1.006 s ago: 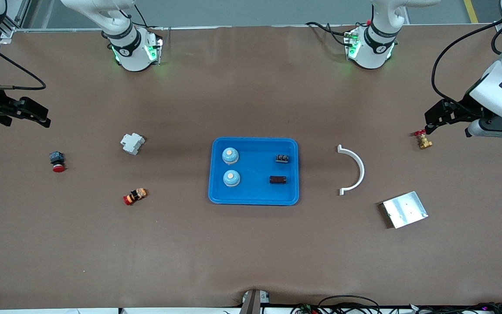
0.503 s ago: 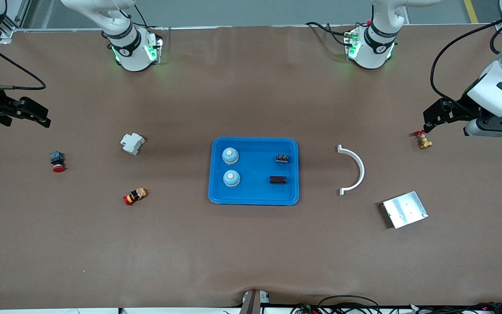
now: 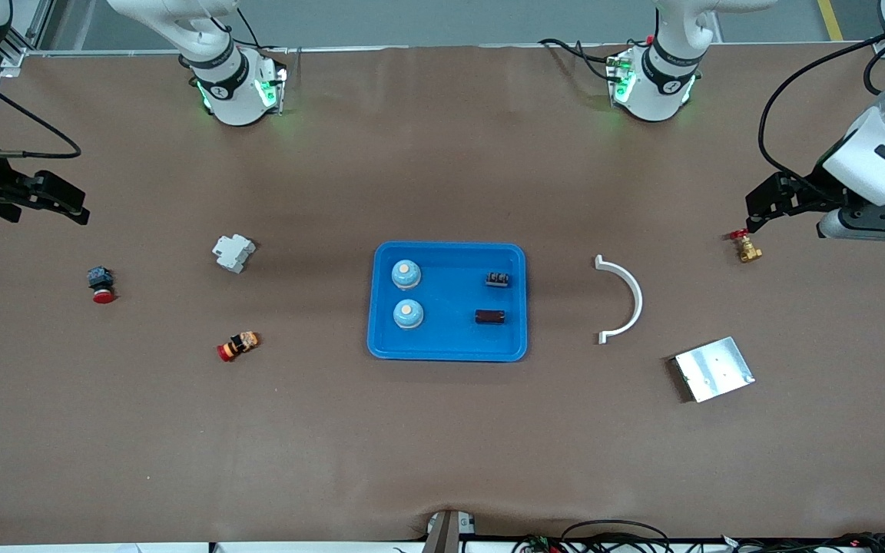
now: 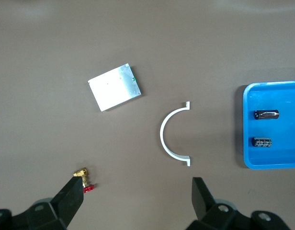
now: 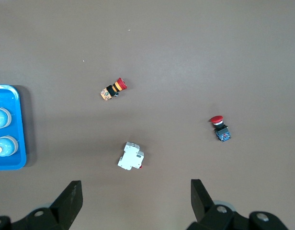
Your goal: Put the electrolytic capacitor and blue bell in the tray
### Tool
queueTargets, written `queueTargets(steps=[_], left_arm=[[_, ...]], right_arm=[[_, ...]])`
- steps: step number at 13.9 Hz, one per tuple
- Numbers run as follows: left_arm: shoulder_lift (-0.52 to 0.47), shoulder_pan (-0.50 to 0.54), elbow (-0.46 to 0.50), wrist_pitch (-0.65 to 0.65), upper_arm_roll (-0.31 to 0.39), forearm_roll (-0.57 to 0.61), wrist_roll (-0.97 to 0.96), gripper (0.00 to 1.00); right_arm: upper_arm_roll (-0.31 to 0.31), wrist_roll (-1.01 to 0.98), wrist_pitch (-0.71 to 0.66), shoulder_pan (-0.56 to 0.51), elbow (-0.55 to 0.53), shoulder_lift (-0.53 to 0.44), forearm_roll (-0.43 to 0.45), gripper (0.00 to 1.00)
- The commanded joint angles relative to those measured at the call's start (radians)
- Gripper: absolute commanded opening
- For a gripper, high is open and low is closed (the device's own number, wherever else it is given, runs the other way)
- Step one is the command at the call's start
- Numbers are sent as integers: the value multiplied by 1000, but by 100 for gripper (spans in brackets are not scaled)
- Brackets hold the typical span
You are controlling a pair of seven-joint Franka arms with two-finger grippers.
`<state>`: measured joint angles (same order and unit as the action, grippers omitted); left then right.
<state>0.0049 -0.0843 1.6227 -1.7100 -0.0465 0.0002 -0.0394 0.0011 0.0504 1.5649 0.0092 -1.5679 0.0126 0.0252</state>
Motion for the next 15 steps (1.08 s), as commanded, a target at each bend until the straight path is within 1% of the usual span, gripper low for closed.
queueTargets(steps=[1,15], left_arm=[[-11,-3,-6,23,-1,14,-13,100],[-11,-2,-7,41,-1,12,-13,100]], right_arm=[[13,-12,-5,-15,-4,-11,-4,100],[13,-12,-6,-15,-4,-11,-4,100]])
